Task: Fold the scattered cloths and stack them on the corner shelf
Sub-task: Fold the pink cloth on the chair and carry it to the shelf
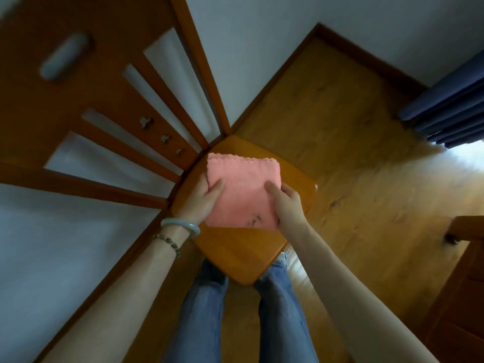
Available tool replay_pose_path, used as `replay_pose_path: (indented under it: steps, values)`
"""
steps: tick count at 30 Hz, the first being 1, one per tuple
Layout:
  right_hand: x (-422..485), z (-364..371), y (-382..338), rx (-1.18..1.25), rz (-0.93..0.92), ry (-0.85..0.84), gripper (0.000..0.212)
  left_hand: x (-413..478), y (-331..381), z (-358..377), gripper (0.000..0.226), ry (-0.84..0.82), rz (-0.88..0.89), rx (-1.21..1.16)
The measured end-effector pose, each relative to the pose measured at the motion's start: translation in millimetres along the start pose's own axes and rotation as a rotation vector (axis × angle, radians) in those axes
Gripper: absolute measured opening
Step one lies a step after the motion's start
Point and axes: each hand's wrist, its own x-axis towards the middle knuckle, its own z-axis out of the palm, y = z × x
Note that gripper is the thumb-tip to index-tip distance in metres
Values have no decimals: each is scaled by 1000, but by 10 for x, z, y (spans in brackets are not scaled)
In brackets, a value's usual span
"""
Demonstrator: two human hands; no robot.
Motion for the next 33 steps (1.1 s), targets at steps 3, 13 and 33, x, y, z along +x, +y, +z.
replay_pose_path:
  steps: [3,13,33]
  values:
    - [-525,-180,-461,35,-82,43,22,-254,654,-72,51,-45,23,-56]
    - [-2109,-389,-1024,267,-363,396,30,-991,2119,-115,30,-325,373,37]
    - [-5676,-795,714,727,-492,1461,15,-4319,2284,1229,21,-1272,570,261]
